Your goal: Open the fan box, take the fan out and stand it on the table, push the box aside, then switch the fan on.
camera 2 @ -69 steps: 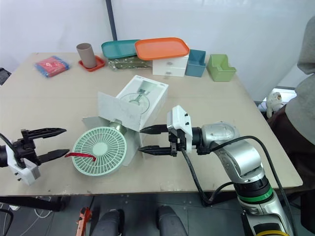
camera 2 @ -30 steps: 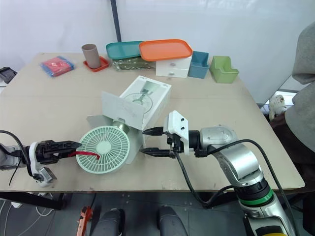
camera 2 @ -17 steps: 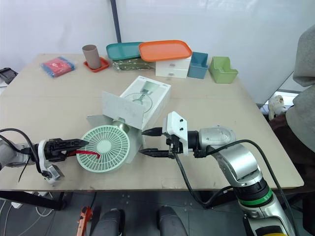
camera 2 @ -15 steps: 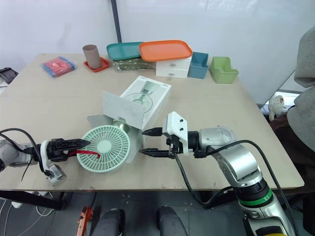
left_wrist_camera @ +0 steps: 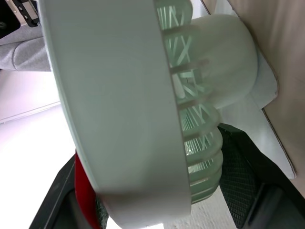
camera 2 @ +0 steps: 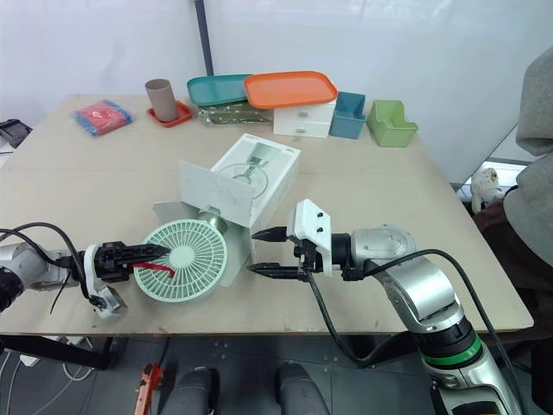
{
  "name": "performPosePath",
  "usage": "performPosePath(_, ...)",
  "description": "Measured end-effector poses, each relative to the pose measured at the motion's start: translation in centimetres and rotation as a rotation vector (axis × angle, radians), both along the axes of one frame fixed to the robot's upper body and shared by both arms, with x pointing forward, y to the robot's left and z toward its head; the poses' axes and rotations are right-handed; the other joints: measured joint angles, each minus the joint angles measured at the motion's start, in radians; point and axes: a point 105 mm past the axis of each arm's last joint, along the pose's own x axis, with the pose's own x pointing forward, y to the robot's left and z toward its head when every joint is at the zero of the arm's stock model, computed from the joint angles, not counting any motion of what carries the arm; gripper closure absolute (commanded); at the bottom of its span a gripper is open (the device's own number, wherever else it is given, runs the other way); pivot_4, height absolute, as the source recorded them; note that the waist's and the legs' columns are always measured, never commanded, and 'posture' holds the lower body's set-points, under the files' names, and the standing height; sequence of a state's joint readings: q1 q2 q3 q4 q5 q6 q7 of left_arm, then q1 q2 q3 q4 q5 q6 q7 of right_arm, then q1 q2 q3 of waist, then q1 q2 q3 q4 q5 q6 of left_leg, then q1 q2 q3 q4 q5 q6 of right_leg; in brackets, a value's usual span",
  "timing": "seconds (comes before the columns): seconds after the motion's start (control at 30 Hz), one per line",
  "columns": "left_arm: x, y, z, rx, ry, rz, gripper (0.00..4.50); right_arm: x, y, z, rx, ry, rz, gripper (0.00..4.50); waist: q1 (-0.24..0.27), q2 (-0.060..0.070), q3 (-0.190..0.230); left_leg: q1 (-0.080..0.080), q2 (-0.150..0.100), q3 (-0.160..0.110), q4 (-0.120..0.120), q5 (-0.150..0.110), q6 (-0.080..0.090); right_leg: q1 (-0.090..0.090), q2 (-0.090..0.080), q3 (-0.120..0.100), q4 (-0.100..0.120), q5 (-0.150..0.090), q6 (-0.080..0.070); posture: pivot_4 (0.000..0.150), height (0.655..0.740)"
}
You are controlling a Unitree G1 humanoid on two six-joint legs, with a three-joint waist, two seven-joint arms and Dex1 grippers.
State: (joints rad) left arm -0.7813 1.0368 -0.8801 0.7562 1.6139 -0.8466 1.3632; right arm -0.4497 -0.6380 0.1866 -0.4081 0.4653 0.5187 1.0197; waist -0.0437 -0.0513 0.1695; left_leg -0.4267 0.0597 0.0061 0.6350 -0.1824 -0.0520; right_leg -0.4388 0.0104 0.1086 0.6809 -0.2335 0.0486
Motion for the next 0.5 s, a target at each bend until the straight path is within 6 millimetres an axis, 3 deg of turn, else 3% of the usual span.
performPosePath(0.1, -0.1, -0.5, 0.3, -0.022, 0.003, -0.015, 2.50, 0.0, 0.0, 0.0, -0.001, -0.002, 0.002, 1.78, 0.001, 0.000, 0.000, 0.000, 0.000, 0.000, 0.000, 0.000, 0.000, 0.000, 0.000, 0.000, 0.000, 0.000, 0.000, 0.150, 0.7400)
performPosePath(0.5, -0.6, -1.0, 0.0, -0.042, 0.037, -0.013, 2.53, 0.0, 0.2, 0.3, -0.004, -0.009, 0.010, 1.78, 0.000, 0.000, 0.000, 0.000, 0.000, 0.000, 0.000, 0.000, 0.000, 0.001, 0.000, 0.001, 0.000, 0.000, 0.000, 0.150, 0.7400)
